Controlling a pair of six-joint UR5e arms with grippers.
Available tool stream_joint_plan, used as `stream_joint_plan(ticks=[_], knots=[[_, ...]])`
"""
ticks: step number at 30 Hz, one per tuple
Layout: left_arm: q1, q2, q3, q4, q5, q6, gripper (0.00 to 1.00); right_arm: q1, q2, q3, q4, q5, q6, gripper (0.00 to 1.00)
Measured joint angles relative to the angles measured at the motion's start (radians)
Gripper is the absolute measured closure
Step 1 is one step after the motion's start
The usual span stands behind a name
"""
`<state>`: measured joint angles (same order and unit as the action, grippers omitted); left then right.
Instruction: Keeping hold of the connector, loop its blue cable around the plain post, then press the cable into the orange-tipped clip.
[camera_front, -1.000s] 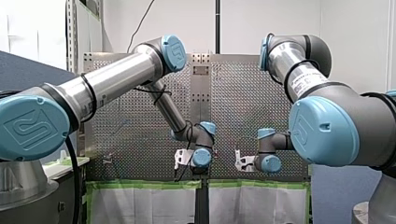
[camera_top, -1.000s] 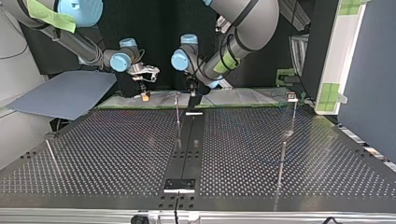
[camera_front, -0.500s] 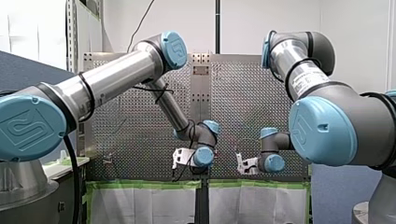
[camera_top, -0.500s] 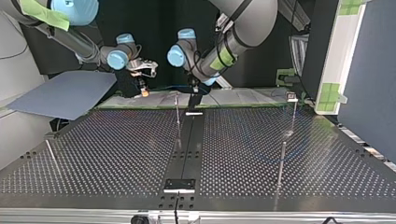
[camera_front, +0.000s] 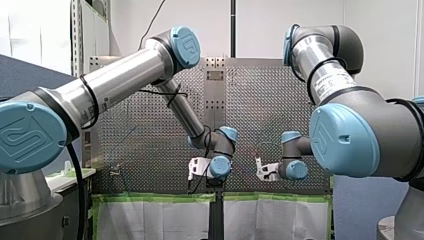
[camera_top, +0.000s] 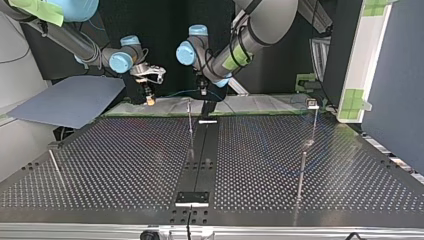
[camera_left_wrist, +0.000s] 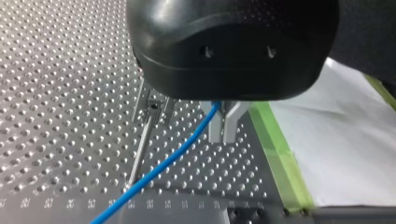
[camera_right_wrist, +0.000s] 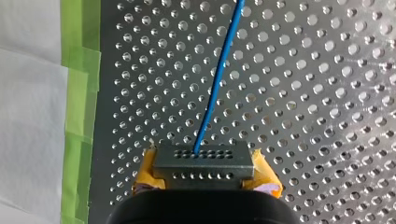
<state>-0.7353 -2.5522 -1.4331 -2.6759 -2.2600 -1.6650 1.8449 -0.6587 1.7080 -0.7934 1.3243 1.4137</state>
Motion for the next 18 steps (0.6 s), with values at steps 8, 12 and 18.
stream_joint_plan(ticks=[8, 12, 18], knots=[[0.013, 0.000, 0.003, 0.051, 0.062, 0.009, 0.98, -0.003, 0.000, -0.003, -0.010, 0.003, 0.036, 1.00], [0.025, -0.001, 0.013, 0.059, 0.093, 0.015, 0.98, 0.000, 0.000, -0.010, -0.008, 0.006, 0.038, 1.00], [0.047, -0.002, 0.028, 0.038, 0.147, 0.018, 0.98, 0.005, 0.000, -0.016, -0.010, 0.007, 0.046, 1.00]])
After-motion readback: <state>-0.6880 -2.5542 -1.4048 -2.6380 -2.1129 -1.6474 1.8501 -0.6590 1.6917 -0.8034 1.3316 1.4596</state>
